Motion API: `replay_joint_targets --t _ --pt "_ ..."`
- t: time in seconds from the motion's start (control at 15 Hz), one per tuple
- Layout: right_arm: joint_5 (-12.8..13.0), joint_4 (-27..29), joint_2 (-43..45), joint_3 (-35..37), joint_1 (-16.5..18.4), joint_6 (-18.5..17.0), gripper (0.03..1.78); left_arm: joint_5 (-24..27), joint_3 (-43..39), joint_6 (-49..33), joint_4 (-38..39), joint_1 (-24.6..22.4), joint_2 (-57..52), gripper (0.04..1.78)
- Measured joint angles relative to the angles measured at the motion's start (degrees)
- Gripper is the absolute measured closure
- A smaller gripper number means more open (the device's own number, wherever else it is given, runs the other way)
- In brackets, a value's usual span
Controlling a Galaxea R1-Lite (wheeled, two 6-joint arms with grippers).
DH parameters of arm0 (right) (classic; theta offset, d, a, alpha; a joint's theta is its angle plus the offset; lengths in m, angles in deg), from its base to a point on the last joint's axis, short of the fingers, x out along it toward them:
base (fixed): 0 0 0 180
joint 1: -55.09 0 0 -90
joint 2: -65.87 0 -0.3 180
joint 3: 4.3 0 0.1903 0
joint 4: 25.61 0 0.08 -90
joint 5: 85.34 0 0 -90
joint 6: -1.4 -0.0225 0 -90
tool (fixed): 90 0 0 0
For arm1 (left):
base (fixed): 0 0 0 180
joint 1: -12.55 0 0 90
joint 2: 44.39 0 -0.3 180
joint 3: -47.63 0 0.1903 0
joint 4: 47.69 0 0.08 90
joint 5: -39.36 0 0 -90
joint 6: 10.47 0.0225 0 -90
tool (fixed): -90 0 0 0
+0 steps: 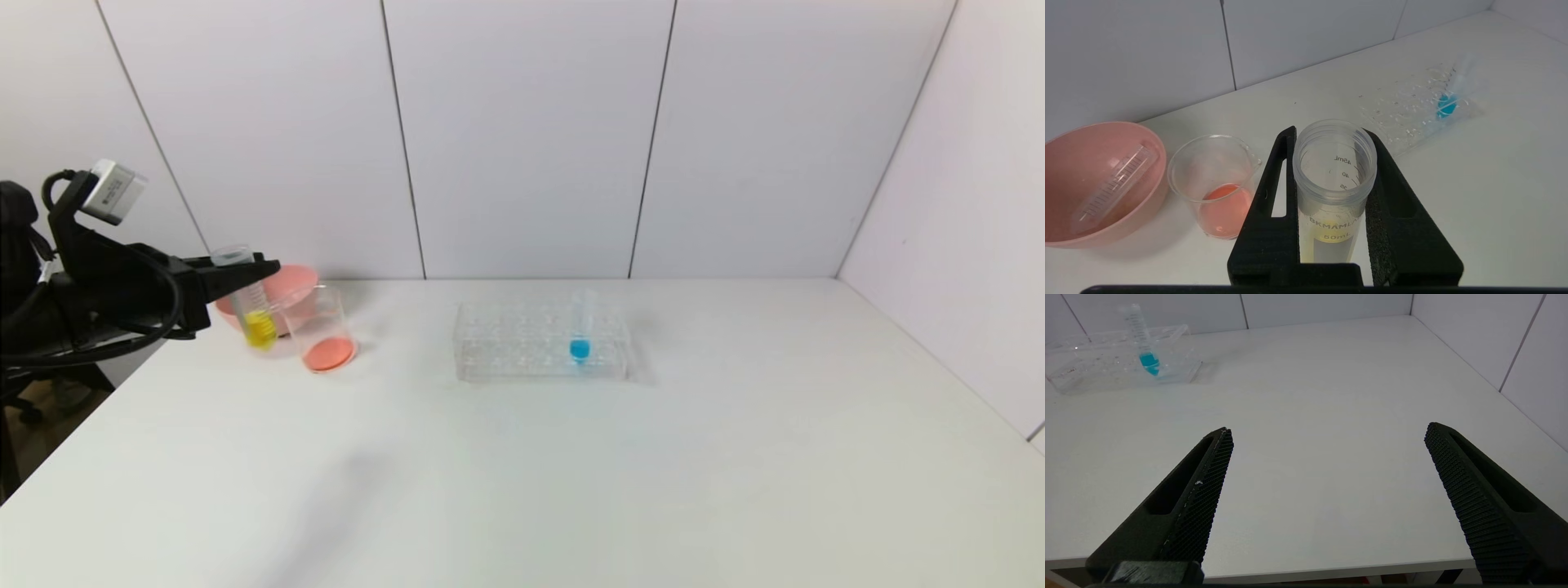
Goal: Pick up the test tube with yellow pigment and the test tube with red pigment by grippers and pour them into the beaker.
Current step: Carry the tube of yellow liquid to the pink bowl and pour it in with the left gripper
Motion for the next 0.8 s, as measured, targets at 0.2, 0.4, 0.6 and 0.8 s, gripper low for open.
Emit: replay_joint_targets --t 0.2,0.4,0.6,0.8 --pt "0.0 0.0 0.0 0.0 0.0 0.0 0.1 2.32 7.42 2.8 -5.39 -4.49 4.14 1.36" --pt "0.02 0.02 0.0 0.0 0.0 0.0 0.1 2.39 16.36 11.19 -16.85 -6.19 8.5 1.36" --pt "0.0 0.02 0.0 0.0 0.0 0.0 0.1 2.08 27.27 24.34 -33.96 -6.69 13.12 1.36" --pt "0.0 0.02 0.0 0.0 0.0 0.0 0.1 1.68 36.72 32.33 -48.02 -6.39 16.65 1.36"
